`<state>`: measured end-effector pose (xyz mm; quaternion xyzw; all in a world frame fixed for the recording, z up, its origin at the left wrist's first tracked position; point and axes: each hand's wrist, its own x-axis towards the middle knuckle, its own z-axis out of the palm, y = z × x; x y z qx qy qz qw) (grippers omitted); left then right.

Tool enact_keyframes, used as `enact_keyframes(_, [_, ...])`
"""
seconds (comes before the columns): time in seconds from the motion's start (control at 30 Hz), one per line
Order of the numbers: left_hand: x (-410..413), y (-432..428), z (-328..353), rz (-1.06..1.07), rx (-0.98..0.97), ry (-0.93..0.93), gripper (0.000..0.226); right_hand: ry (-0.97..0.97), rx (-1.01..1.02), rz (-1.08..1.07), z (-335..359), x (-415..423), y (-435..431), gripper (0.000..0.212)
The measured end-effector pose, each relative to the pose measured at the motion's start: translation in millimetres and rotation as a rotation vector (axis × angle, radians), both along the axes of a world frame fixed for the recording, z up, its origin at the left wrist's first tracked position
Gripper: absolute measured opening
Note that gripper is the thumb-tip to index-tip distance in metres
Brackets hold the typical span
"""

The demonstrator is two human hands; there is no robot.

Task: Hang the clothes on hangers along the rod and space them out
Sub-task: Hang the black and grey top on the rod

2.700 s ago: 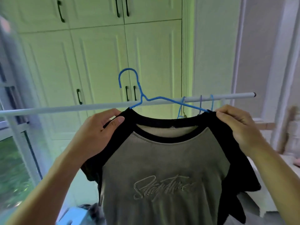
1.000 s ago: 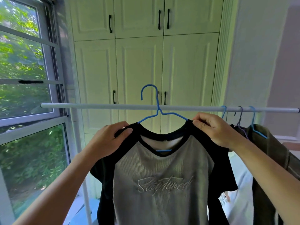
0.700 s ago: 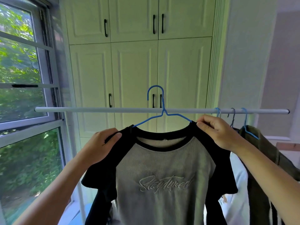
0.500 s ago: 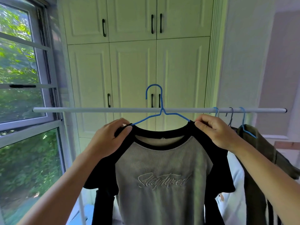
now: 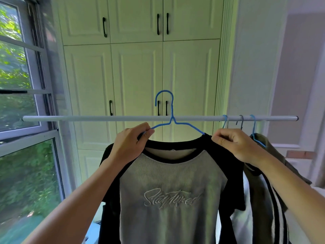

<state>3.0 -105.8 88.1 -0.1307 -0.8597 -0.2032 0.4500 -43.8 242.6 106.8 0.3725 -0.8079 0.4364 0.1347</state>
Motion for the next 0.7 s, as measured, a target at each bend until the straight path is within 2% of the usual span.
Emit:
enact_keyframes(0.13, [-4.2, 0.6, -6.4, -0.032, 0.034, -0.010, 0.024, -0.104, 0.004, 0.087, 4.1, 7.0, 10.7, 0.033])
enact_keyframes(0.2, [-7.9, 2.0, -9.0, -0.039, 0.021, -0.010, 0.024, -0.215, -0.001, 0.149, 2.2, 8.0, 16.5, 0.041])
enact_keyframes(0.33, [-21.3, 9.6, -18.0, -0.035, 0.029, -0.003, 0.022, -0.386, -0.105, 0.233, -16.1, 9.9, 23.7, 0.029])
enact_keyframes(0.43, [-36.8, 25.8, -27.8, -0.068, 0.021, -0.029, 0.022, -0.479, -0.187, 0.250, -32.9, 12.0, 31.3, 0.056])
enact_keyframes(0.5, [-51.0, 38.8, -31.4, -0.072, 0.013, -0.031, 0.022, -0.541, -0.258, 0.239, -42.3, 13.5, 35.3, 0.064])
enact_keyframes(0.57, [-68.3, 53.5, -34.1, -0.079, 0.041, -0.060, 0.017, -0.588, -0.385, 0.140, -50.7, 9.7, 42.4, 0.062])
enact_keyframes(0.6, [-75.3, 60.3, -36.0, -0.100, 0.079, -0.084, 0.014, -0.577, -0.435, 0.096, -52.7, 8.3, 45.7, 0.051])
enact_keyframes(0.63, [-80.4, 66.8, -38.3, -0.123, 0.116, -0.108, 0.015, -0.553, -0.481, 0.059, -52.5, 9.7, 47.0, 0.029])
enact_keyframes(0.67, [-85.7, 77.0, -41.1, -0.139, 0.135, -0.125, 0.020, -0.529, -0.478, 0.064, -51.6, 11.1, 50.4, 0.018])
enact_keyframes(0.7, [-88.9, 85.5, -43.5, -0.148, 0.141, -0.136, 0.027, -0.499, -0.474, 0.048, -50.4, 11.9, 51.0, 0.034])
